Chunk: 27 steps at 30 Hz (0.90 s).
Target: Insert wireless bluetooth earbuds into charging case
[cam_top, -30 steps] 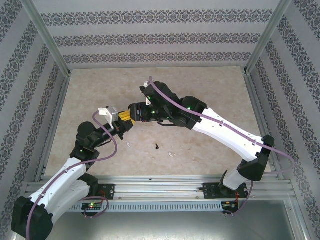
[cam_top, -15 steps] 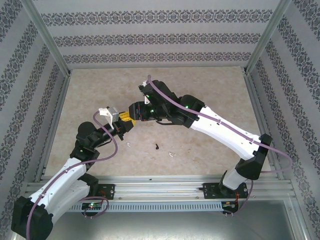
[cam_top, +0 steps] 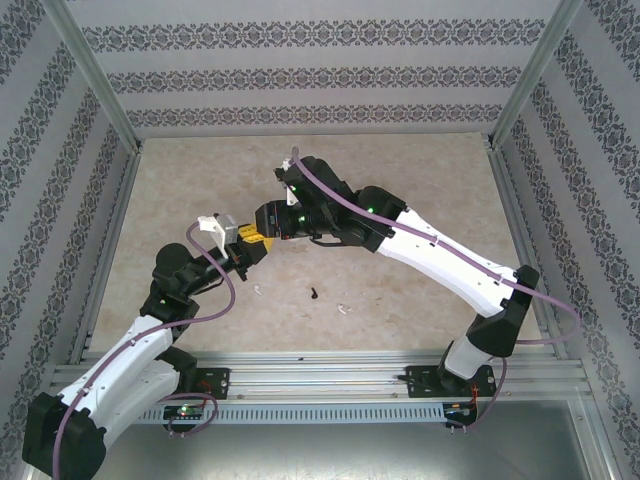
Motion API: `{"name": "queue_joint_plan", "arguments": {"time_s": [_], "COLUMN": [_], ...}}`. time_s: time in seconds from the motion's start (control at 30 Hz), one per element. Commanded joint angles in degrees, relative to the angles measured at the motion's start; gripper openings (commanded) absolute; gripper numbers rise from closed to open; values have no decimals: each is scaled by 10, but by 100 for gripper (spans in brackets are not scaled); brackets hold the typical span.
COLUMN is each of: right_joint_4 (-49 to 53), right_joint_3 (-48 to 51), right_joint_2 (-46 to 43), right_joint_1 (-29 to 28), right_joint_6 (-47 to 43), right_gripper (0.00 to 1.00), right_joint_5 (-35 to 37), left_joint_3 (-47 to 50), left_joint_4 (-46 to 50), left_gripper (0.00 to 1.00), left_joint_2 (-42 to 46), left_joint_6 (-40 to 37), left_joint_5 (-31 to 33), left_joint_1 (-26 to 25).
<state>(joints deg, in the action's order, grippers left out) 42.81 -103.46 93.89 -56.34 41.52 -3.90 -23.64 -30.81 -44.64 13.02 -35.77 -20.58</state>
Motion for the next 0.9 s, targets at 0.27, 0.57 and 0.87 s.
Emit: {"name": "queue_joint_plan", "arguments": {"time_s": [0.27,0.57,0.87], "right_joint_4": [17,17,17], "right_joint_3": [-36,-42,-58], "right_joint_2": [23,22,38], "right_joint_1": [8,8,-2], "right_joint_6": [-28,-37,-47], "right_gripper": [46,48,50], "right_joint_5": [2,-2,-27], "left_joint_3": [-15,-14,-14], "left_joint_4": [-15,-17,-18], "left_gripper": [0,0,0], "left_joint_2": [-1,-1,-2], "left_joint_6": [-2,1,3], "left_joint_5": [-14,-16,-16], "left_joint_1": [-3,-3,-3]}}
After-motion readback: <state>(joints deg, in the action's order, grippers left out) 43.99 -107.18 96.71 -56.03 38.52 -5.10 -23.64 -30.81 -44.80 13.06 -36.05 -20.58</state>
